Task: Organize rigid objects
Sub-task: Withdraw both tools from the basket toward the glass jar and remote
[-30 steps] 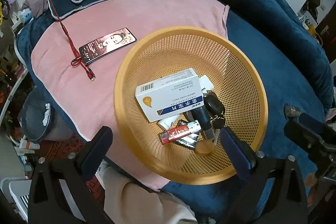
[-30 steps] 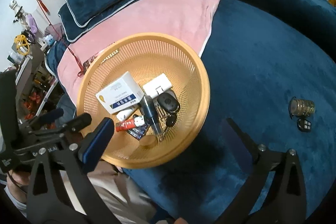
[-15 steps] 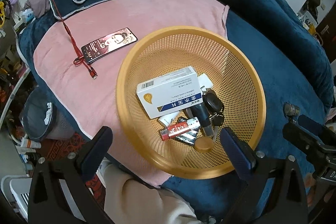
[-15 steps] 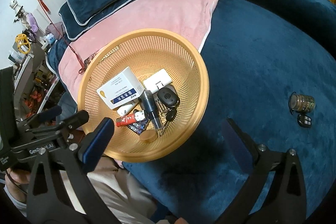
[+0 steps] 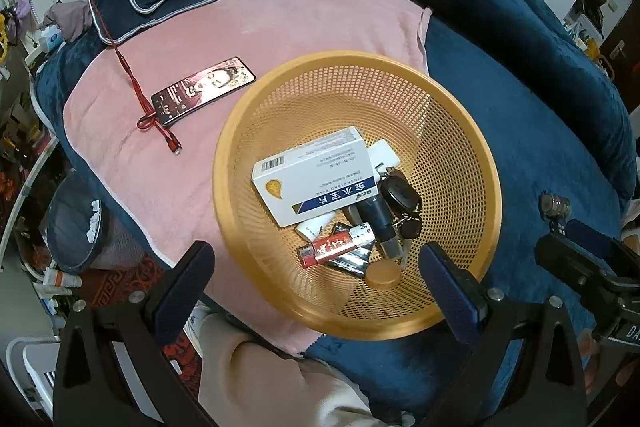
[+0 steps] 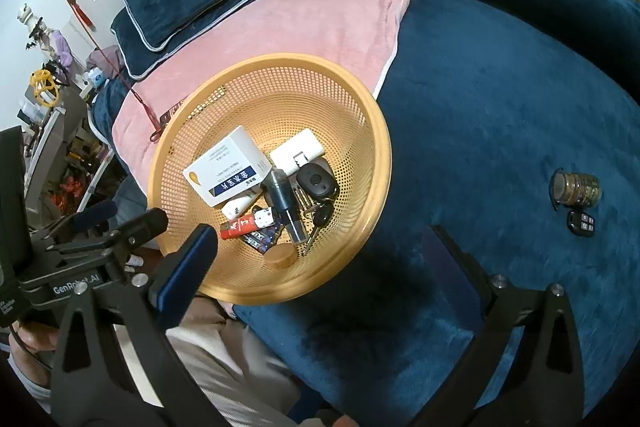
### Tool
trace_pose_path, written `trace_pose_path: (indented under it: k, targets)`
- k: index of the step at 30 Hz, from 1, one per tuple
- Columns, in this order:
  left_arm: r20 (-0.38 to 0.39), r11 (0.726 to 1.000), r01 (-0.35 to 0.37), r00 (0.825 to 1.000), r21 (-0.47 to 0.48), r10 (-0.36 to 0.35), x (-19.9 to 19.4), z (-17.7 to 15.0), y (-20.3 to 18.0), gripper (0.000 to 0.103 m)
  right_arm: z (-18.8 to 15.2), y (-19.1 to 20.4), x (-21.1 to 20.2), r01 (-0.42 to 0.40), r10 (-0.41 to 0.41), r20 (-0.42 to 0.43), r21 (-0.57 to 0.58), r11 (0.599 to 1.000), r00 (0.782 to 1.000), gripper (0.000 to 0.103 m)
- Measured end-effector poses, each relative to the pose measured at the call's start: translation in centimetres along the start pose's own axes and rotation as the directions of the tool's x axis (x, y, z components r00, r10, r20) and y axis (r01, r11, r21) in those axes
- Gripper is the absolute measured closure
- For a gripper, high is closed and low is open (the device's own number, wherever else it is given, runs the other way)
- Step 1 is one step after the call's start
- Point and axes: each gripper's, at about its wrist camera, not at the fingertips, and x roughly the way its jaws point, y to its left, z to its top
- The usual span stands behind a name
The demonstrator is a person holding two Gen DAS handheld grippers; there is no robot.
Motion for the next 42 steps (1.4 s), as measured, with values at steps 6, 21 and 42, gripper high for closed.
trace_pose_path:
  k: [6,21,42]
  targets:
    - [-0.004,1.0,-0.003,1.0,0.013,0.003,0.1,0.0,-0.7,0.001,0.0,-0.5,0.0,-0.001,0.001,-0.001,0.016,1.0,1.0,0.0]
    - [-0.027,0.992,0.027,0.999,0.126,-0.024,1.7,0.6,-6.8,0.001,-1.2,-6.1,-1.0,0.021,-0.02,-0.005,0.123,0.992,1.0,0.0]
    - [-0.094,0.903,0.13,0.99,0.409,-0.1,7.1,0.8,-24.5,0.001,-5.4,-21.7,-2.4,0.105,-0.108,-0.019,0.428,0.898,0.994,0.0]
